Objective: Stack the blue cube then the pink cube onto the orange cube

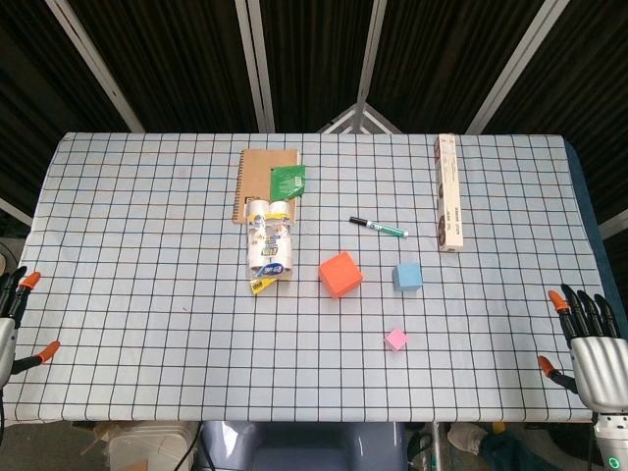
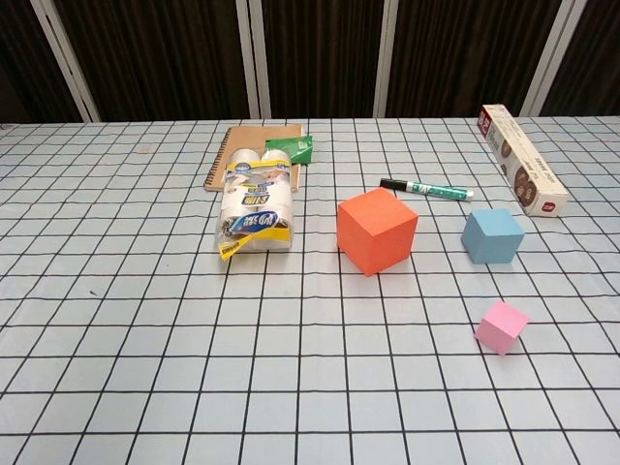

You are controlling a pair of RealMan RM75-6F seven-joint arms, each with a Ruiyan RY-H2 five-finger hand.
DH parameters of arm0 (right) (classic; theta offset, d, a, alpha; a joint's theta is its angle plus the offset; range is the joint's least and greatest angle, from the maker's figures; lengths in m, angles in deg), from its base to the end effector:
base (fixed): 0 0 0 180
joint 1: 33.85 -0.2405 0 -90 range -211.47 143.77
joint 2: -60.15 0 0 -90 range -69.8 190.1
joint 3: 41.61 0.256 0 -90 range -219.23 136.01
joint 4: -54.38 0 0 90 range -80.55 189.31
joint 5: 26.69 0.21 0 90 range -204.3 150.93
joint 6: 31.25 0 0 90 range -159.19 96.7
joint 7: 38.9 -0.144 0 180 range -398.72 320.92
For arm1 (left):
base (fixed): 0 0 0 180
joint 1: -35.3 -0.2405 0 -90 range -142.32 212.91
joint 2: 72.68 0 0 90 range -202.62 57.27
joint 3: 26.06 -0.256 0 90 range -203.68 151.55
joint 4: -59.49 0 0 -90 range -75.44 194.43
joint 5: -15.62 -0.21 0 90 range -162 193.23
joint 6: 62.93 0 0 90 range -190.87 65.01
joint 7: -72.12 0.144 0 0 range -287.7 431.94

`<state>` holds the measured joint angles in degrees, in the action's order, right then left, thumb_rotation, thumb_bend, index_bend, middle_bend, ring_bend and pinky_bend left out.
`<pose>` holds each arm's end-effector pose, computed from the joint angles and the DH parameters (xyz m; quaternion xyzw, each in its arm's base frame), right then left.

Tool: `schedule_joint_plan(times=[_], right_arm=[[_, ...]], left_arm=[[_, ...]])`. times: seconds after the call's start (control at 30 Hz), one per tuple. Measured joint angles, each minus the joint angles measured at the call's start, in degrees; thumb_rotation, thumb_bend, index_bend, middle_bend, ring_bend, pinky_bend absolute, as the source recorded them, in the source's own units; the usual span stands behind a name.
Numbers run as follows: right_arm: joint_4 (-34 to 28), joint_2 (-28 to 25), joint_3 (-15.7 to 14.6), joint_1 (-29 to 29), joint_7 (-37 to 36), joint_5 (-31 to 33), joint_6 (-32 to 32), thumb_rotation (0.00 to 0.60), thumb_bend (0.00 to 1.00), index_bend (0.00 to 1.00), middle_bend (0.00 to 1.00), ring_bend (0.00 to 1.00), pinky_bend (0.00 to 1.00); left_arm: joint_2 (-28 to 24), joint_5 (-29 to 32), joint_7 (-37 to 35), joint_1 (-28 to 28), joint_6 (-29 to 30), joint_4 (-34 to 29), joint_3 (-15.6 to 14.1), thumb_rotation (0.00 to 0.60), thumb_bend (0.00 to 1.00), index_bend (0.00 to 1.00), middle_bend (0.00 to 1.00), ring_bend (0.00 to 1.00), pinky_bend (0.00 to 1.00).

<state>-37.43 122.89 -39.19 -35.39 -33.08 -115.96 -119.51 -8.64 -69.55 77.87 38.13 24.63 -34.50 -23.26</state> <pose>-0.3143 -0.1613 0.1705 0.6150 -0.3375 0.3563 0.6171 -0.3111 0.1693 0.1632 -0.5891 -0.3675 -0.3665 0.6193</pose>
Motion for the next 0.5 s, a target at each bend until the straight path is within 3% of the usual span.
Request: schedule_joint_plan(times=[0.5], right_arm=[[2.24, 1.25, 0.99, -0.9, -1.54, 0.57, 0.31, 0.6, 0.26, 0.0, 0.0, 0.0, 0.0]], left_arm=[[-0.13, -0.73, -0.42, -0.11, 0.44, -0.14, -0.3, 0.6, 0.11, 0.03, 0.0, 0.0, 0.0]])
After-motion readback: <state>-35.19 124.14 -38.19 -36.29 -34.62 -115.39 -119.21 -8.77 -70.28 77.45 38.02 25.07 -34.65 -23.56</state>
